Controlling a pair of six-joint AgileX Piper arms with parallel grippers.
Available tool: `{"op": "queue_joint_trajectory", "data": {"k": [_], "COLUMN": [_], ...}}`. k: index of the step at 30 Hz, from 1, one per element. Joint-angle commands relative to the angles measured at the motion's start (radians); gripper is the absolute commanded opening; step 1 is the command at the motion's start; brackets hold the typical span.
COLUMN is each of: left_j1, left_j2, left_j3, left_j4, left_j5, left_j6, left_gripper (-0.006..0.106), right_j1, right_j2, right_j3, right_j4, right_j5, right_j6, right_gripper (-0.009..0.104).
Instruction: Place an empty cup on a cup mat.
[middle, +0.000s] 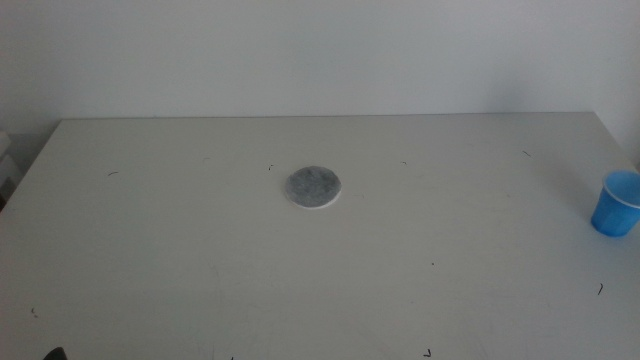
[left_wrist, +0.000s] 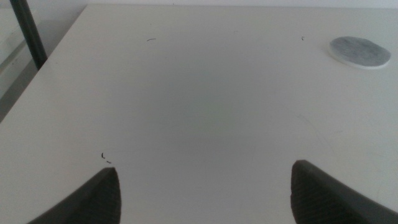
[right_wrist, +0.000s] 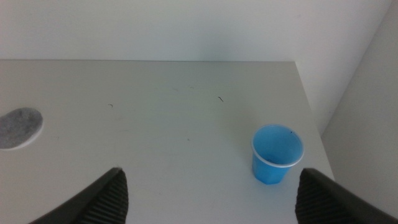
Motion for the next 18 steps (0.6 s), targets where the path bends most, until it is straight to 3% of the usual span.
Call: {"op": "queue_joint_trajectory", "data": {"k": [1,9,18], "left_j1": [0.001,0.001,0.001], "left_j2": [-0.004,-0.004,-0.004], "left_j3": [-0.006,-0.006,-0.006], "left_j4": [0.0,0.0,0.0], "left_j5": [-0.067,-0.067,-0.067], "left_j6": [-0.011,-0.011,-0.011], "left_gripper": [0.105,0.105,0.105], "right_j1": [-0.004,-0.008,-0.118], "right_j2": [0.073,0.308,0.556], "right_j3": [-0.109,-0.342,-0.543], "right_j4": [-0.021,-0.024,-0.029], "right_j5": [-0.014,0.138,0.237], "right_j6": [0.035,0.024,-0.035], "right_gripper": [0.082,0.082,0.082]}}
